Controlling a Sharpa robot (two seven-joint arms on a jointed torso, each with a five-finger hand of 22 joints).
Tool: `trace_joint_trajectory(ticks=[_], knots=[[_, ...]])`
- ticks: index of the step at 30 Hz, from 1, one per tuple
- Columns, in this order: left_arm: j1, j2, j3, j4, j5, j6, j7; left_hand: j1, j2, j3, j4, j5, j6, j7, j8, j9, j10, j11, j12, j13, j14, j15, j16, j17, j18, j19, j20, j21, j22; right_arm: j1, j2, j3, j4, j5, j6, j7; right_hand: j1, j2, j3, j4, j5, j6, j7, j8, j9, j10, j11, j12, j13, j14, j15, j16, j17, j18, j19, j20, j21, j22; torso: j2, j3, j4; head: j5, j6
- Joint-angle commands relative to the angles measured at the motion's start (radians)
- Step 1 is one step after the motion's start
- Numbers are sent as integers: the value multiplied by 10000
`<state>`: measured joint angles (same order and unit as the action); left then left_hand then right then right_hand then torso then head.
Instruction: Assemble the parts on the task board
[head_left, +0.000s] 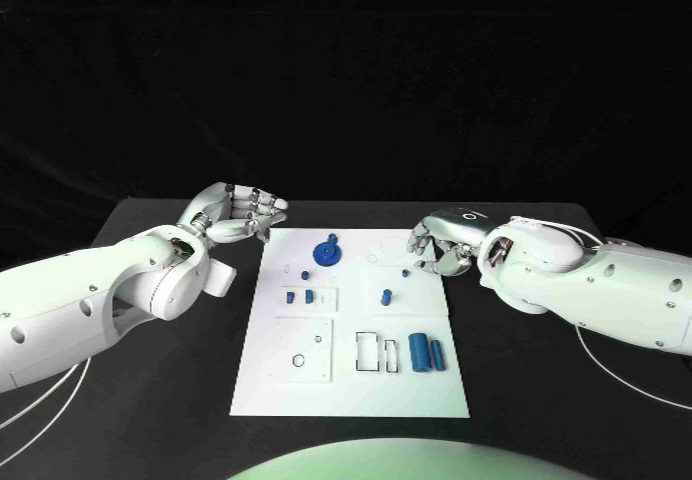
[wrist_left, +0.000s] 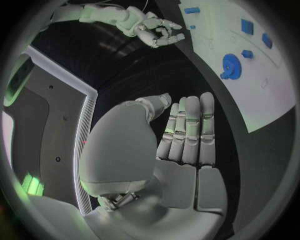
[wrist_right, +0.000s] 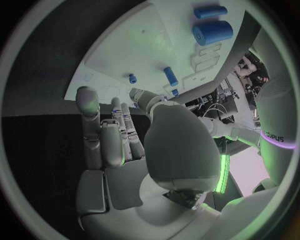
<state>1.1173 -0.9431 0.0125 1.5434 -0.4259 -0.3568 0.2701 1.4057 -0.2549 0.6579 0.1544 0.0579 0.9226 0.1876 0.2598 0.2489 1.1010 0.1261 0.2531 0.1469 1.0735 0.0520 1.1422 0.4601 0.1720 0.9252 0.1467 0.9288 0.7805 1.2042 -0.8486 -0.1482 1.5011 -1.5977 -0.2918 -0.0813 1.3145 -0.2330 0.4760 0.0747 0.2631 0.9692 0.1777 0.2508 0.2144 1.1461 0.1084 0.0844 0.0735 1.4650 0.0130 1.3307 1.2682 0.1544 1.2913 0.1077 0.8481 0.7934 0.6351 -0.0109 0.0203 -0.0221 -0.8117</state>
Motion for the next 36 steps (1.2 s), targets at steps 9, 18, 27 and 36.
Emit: trace_joint_trajectory(ticks=[9,18,27,36], knots=[[-1,-192,10,356,2684,915,1174,-71,167,-196,14,-4,1,12,179,39,-137,-87,345,151,-48,-59,39,-11,129,97,-21,-130,-70,-102,404,0,-64,-1655,697,-944,42,40,79,13,-49,-52,23,-116,83,-77,18,-40,51,697,101,882,841,-409,563,91,1901,2011,6,-11,-1,7,-37],[-1,-260,9,412,2847,932,1208,-35,178,-242,-20,-3,-32,6,227,42,-205,-94,456,198,-50,-68,39,-16,130,127,-33,-161,-96,-230,462,-1,-32,-1599,1069,-1003,49,62,148,25,-24,81,-44,-74,152,46,-29,9,71,732,78,1153,1118,-483,675,92,2439,2594,8,4,-15,36,-95],[-1,-284,9,407,2873,975,1201,-12,177,-257,-41,-3,-44,4,248,43,-232,-96,500,217,-52,-71,37,-19,129,139,-37,-172,-105,-346,598,-1,-33,-1503,979,-911,111,112,263,1,113,160,-77,-50,201,143,-61,34,77,731,57,1238,1177,-498,665,82,2610,2789,10,18,-17,72,-106],[0,-283,9,379,2880,1004,1155,-4,170,-279,-54,-5,-62,9,263,42,-265,-93,536,232,-57,-70,33,-22,128,148,-41,-183,-114,-477,846,-1,-188,-1455,731,-846,173,203,401,-26,108,224,-97,-25,246,236,-84,55,82,733,41,1303,1227,-512,663,71,2750,2948,9,15,0,59,-131]])
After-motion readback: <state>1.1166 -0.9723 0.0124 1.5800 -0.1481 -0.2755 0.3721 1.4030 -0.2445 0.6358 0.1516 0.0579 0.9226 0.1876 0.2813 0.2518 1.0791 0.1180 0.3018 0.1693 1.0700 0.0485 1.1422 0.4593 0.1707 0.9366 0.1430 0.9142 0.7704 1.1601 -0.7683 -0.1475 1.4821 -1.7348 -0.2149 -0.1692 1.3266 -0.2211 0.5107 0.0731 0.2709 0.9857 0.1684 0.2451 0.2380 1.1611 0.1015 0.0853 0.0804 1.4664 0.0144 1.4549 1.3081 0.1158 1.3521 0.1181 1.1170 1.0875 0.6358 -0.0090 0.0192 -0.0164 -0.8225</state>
